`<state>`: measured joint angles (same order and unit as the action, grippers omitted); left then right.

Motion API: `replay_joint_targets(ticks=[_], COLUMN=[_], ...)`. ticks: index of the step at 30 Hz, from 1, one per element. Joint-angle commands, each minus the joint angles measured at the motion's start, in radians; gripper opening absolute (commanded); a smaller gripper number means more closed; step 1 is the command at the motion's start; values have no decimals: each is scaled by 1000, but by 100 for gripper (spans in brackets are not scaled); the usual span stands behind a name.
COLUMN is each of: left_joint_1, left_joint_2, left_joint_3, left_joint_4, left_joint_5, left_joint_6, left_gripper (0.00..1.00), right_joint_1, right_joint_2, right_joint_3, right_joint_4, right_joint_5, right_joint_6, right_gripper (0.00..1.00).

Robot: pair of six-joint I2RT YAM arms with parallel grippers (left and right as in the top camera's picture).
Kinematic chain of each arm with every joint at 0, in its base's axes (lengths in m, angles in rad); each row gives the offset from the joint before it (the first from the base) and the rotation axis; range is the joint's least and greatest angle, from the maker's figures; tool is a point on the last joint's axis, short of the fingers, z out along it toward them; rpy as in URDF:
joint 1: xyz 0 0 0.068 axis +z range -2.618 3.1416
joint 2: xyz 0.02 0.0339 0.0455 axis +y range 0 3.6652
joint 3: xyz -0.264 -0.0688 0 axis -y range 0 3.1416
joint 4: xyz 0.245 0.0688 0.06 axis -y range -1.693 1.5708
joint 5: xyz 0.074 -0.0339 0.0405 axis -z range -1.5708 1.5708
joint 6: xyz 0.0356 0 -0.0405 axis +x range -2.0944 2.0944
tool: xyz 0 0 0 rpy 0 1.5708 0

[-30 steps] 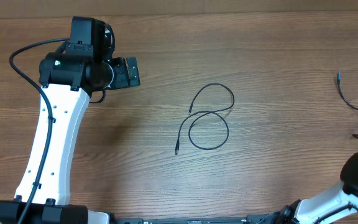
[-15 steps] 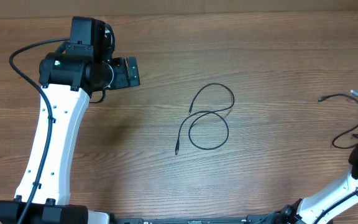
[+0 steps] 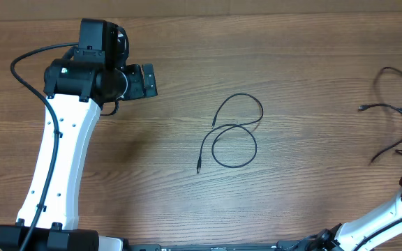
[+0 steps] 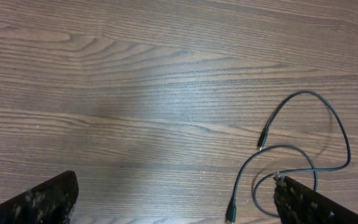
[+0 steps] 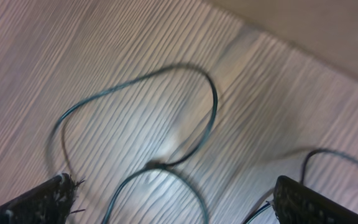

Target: Untangle cables

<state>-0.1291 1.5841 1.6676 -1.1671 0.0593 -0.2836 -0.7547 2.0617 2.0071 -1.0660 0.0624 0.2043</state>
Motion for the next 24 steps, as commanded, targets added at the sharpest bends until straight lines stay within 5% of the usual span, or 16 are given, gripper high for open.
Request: replay_joint_targets(ticks=[1,8,24], left_joint_1=[5,5,5], left_joint_2=[5,5,5], left_joint_3=[-3,-3,-3], left_joint_4=[0,0,0], left_joint_5=[4,4,4], left_joint_6=[18,18,18], left_gripper=[100,100,100], right_joint_1=[3,18,426], right_joint_2=[-2,-2,-2], right_joint_3=[-2,-2,-5], right_joint_4=[-55,-259,-507], right_joint_5=[-164,-608,-633], right_joint_6=[-2,-166,-209], right_gripper=[100,100,100])
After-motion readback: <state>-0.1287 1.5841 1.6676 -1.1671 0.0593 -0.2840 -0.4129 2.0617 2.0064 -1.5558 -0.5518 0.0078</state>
